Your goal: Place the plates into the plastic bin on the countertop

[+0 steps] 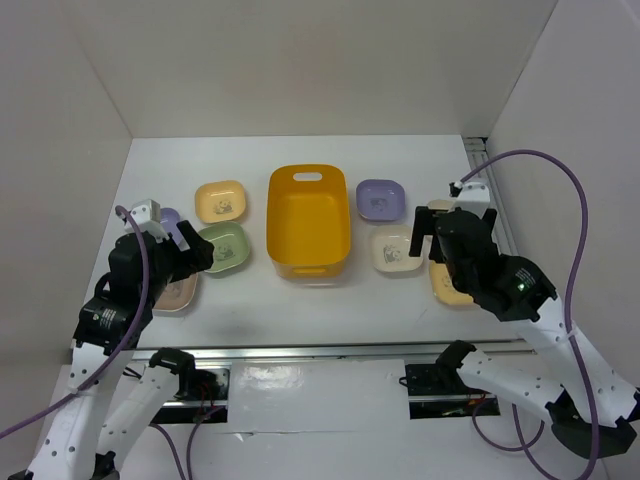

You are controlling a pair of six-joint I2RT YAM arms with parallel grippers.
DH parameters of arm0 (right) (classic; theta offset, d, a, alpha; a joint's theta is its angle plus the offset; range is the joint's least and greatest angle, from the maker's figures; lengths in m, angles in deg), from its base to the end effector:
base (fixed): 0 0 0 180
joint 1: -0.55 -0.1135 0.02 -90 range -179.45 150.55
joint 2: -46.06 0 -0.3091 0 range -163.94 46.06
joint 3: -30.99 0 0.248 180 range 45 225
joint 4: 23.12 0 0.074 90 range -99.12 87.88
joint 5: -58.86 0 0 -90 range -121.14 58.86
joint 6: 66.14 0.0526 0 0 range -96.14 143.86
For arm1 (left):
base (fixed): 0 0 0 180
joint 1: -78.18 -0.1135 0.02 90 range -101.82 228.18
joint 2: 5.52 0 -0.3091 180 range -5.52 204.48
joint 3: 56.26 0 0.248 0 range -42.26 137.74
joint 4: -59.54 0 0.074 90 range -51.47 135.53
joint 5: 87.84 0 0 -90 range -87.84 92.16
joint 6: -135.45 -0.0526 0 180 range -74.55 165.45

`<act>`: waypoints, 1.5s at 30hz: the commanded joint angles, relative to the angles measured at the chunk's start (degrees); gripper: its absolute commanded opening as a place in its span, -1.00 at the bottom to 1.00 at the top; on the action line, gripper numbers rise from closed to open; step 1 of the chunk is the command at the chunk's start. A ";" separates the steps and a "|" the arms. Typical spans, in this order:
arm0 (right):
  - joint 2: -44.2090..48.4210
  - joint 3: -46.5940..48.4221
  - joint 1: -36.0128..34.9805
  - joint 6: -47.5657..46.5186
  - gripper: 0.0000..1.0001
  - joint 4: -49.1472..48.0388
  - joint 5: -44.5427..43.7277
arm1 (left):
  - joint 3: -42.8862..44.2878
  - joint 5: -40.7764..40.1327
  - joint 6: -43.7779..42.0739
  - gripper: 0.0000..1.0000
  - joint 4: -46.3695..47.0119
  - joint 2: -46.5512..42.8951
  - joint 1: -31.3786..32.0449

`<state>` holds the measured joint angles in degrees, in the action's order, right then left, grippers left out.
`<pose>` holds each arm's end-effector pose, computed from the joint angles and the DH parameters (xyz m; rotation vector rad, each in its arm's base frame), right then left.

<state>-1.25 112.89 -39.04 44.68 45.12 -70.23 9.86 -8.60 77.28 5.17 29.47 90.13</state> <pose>0.1060 0.0447 0.4179 0.0486 2.0156 -0.0739 0.0945 -0.0100 0.3694 -0.4624 1.9275 -0.3131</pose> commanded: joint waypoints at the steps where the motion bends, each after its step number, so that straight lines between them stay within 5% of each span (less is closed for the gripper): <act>1: -0.06 1.09 -0.04 0.63 1.00 0.78 -0.90 | -0.09 -0.13 0.51 1.00 1.16 -0.44 0.18; 8: -3.66 0.93 -0.04 6.77 1.00 -3.86 4.37 | -0.09 1.45 -0.02 1.00 1.68 0.17 0.18; 15: -12.09 -10.23 7.50 -2.27 1.00 -26.44 2.08 | -0.09 3.38 -1.16 1.00 1.69 0.79 0.18; 20: -15.53 -16.31 26.17 -7.99 0.97 -37.53 25.34 | -0.09 3.38 -1.16 1.00 1.69 0.79 2.56; 23: -16.93 -16.83 30.53 -8.69 0.94 -39.38 32.56 | -0.09 4.00 -1.16 1.00 2.21 0.79 2.56; 32: -23.79 -20.08 31.34 -8.08 0.69 -42.37 35.85 | -0.09 4.61 -1.69 1.00 2.21 0.79 2.56; 45: -31.26 -26.77 31.33 -5.88 0.66 -49.66 34.70 | -0.09 5.14 -1.69 1.00 2.21 1.32 2.56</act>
<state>-31.85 87.19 -7.35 38.34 1.42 -35.20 9.86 -4.54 76.91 5.28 31.00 92.49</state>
